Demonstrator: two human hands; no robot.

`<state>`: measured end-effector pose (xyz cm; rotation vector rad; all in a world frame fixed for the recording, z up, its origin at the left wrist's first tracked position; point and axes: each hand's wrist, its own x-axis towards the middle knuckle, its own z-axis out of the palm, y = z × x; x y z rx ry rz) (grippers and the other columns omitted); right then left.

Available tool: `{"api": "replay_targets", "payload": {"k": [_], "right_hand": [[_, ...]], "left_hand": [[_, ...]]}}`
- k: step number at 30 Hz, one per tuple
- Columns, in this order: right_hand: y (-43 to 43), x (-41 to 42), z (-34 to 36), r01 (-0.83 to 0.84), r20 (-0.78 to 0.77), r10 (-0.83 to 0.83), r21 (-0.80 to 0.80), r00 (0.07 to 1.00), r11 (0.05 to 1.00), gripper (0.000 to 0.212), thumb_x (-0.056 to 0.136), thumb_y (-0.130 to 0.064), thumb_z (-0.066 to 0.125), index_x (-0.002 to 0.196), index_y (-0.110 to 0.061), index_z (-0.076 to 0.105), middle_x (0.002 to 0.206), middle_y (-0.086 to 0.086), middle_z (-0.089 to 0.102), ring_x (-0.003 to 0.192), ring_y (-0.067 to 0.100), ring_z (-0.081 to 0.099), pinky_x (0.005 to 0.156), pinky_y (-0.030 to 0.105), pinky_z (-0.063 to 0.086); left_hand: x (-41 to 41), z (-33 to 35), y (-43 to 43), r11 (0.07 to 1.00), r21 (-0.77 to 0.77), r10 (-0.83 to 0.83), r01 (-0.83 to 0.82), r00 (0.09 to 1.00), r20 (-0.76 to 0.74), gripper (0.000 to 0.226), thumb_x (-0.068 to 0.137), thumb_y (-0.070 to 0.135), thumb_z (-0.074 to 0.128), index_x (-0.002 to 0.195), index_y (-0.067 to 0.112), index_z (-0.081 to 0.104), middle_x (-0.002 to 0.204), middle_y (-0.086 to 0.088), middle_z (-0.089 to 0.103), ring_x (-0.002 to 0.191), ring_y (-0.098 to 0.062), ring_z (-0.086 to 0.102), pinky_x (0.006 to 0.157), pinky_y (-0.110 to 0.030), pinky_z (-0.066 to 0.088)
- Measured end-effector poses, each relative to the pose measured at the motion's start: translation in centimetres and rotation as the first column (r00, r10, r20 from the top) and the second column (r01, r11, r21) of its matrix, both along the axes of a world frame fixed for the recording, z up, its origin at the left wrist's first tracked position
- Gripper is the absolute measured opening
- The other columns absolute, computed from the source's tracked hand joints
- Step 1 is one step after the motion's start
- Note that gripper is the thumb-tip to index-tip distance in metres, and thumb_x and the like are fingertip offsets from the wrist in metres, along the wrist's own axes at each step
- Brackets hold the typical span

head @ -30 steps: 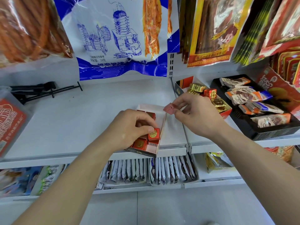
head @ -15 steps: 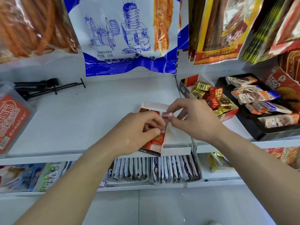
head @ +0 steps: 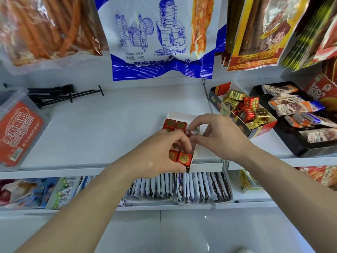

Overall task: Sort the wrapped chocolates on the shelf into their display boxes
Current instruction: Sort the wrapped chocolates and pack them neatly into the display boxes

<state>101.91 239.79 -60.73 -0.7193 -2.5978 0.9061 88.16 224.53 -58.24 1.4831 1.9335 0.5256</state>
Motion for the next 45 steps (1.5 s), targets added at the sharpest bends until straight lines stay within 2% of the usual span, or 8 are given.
{"api": "replay_targets", "payload": {"k": [3, 6, 12, 20, 28, 33, 36, 45], "right_hand": [[0.0, 0.0, 0.2, -0.008, 0.031, 0.008, -0.019, 0.999, 1.000, 0.014, 0.083, -0.027, 0.076, 0.091, -0.034, 0.067, 0.065, -0.033, 0.060, 0.067, -0.014, 0.057, 0.055, 0.005, 0.037], [0.1, -0.1, 0.5, -0.050, 0.065, 0.050, -0.004, 0.997, 0.999, 0.016, 0.085, -0.026, 0.073, 0.091, -0.037, 0.063, 0.084, -0.022, 0.066, 0.069, -0.017, 0.055, 0.056, 0.005, 0.037], [-0.5, 0.0, 0.0, -0.019, -0.054, 0.013, -0.102, 0.998, 0.995, 0.011, 0.082, -0.020, 0.079, 0.087, -0.019, 0.069, 0.059, -0.032, 0.059, 0.058, -0.015, 0.055, 0.050, 0.004, 0.037], [-0.1, 0.3, 0.0, -0.085, 0.118, 0.088, -0.035, 0.989, 0.996, 0.015, 0.089, -0.039, 0.068, 0.082, -0.028, 0.074, 0.101, -0.016, 0.068, 0.073, -0.007, 0.058, 0.061, 0.011, 0.039], [-1.3, 0.6, 1.6, -0.185, 0.167, 0.199, -0.096, 0.966, 0.978, 0.009, 0.092, -0.021, 0.067, 0.091, -0.021, 0.075, 0.047, -0.041, 0.049, 0.056, -0.019, 0.051, 0.053, 0.004, 0.036], [-1.5, 1.2, 0.8, -0.016, 0.030, 0.016, 0.020, 0.999, 1.000, 0.014, 0.090, -0.031, 0.066, 0.103, -0.031, 0.070, 0.095, -0.022, 0.060, 0.069, 0.003, 0.062, 0.063, 0.018, 0.046], [-2.0, 1.8, -0.1, 0.132, 0.053, -0.134, 0.041, 0.990, 0.990, 0.031, 0.090, -0.036, 0.064, 0.120, -0.028, 0.062, 0.105, -0.012, 0.058, 0.078, 0.005, 0.063, 0.075, 0.028, 0.052], [-3.1, -0.3, -0.4, 0.042, 0.120, -0.029, -0.105, 0.992, 0.994, 0.050, 0.094, -0.036, 0.059, 0.142, -0.022, 0.050, 0.129, -0.005, 0.063, 0.099, 0.016, 0.065, 0.075, 0.023, 0.041]], "left_hand": [[-0.1, 0.2, -0.2, 1.000, 0.017, -0.001, 0.001, 1.000, 0.000, 0.043, 0.075, 0.030, 0.083, 0.103, 0.046, 0.056, 0.108, 0.025, 0.050, 0.096, 0.013, 0.051, 0.077, -0.009, 0.042], [-0.2, 0.6, -0.6, 0.999, 0.031, 0.012, -0.011, 0.999, -0.032, 0.044, 0.076, 0.033, 0.081, 0.109, 0.047, 0.055, 0.104, 0.025, 0.046, 0.097, 0.008, 0.048, 0.073, -0.007, 0.039], [-0.9, 0.7, -1.2, 0.996, 0.069, 0.059, -0.053, 0.994, -0.088, 0.042, 0.075, 0.039, 0.081, 0.108, 0.050, 0.056, 0.099, 0.023, 0.045, 0.093, 0.003, 0.048, 0.074, -0.014, 0.037], [-1.6, 0.1, -1.2, 0.991, 0.104, 0.096, -0.086, 0.991, -0.089, 0.038, 0.070, 0.037, 0.085, 0.098, 0.043, 0.060, 0.101, 0.028, 0.054, 0.097, 0.008, 0.044, 0.075, -0.011, 0.036], [-1.8, -0.8, -1.2, 0.983, 0.151, 0.118, -0.107, 0.991, -0.066, 0.033, 0.070, 0.037, 0.085, 0.095, 0.042, 0.063, 0.104, 0.023, 0.056, 0.093, 0.001, 0.050, 0.078, -0.018, 0.040], [-2.1, -1.2, -1.2, 0.974, 0.199, 0.136, -0.112, 0.984, -0.113, 0.038, 0.068, 0.044, 0.084, 0.098, 0.045, 0.060, 0.110, 0.025, 0.052, 0.102, 0.001, 0.044, 0.081, -0.018, 0.036], [-2.6, -1.2, -1.5, 0.981, 0.165, 0.127, -0.100, 0.979, -0.161, 0.066, 0.063, 0.052, 0.084, 0.118, 0.049, 0.048, 0.131, 0.024, 0.034, 0.123, 0.001, 0.025, 0.093, -0.017, 0.029], [-3.4, -2.1, -2.6, 0.970, 0.135, 0.227, -0.203, 0.953, -0.199, 0.072, 0.069, 0.054, 0.080, 0.132, 0.038, 0.049, 0.137, 0.017, 0.031, 0.130, -0.007, 0.030, 0.109, -0.029, 0.030]]}}
